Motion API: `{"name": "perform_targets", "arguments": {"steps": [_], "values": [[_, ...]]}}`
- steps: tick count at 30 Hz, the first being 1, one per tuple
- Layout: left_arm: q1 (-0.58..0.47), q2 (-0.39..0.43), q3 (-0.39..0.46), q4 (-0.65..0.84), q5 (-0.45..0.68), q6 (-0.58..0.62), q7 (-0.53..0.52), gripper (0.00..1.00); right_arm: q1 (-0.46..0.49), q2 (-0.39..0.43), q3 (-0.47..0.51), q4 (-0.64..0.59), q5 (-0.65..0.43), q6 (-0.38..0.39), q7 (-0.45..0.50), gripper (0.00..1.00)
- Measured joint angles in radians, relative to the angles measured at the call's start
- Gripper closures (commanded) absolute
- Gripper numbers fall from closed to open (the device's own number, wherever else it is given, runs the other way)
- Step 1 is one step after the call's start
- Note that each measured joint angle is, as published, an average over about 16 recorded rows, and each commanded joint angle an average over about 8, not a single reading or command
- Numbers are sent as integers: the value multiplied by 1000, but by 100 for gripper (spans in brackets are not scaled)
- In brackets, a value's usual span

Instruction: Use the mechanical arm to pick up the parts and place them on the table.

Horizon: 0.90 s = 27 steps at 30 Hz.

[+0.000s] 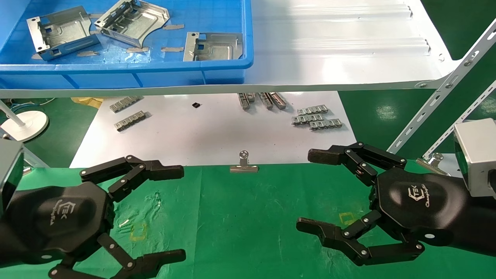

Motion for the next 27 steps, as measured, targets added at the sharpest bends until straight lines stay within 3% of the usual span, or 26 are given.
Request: {"name": "perform_targets", "arguments": {"steps": [27], "values": [[0,0,0,0,0,0,0,0,0,0,0,0,0,0,0,0]]}}
